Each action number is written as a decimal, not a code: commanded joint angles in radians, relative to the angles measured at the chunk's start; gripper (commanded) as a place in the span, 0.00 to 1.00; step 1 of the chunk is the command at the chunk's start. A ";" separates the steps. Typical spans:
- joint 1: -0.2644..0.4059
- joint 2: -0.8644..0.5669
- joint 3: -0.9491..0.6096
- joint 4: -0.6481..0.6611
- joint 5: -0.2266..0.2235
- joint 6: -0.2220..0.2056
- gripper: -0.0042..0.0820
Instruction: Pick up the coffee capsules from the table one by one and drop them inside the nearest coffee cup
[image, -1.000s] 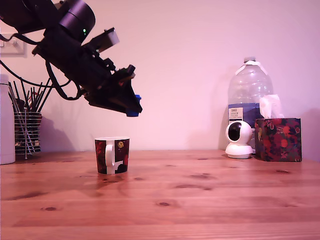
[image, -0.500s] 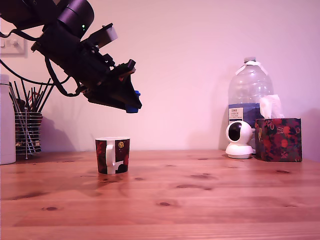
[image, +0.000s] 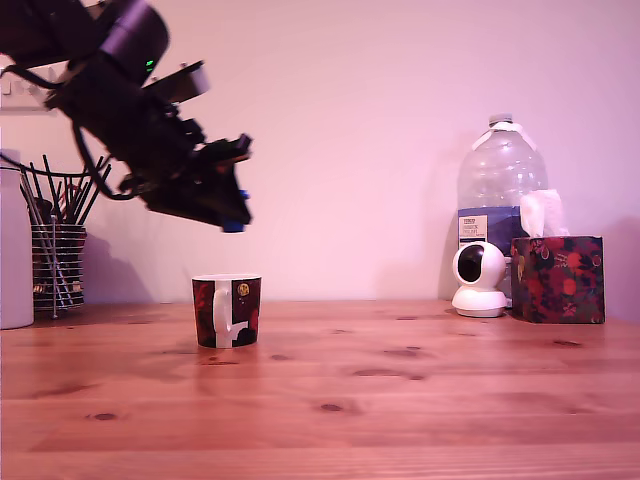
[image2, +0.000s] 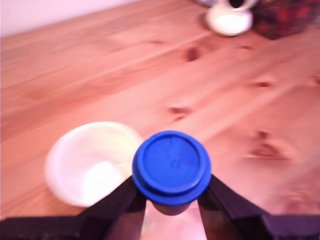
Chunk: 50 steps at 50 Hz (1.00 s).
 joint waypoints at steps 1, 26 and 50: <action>0.015 -0.012 -0.027 0.010 -0.004 -0.006 0.30; 0.105 -0.012 -0.029 0.016 -0.028 -0.029 0.30; 0.115 -0.012 -0.028 -0.001 -0.027 -0.017 0.26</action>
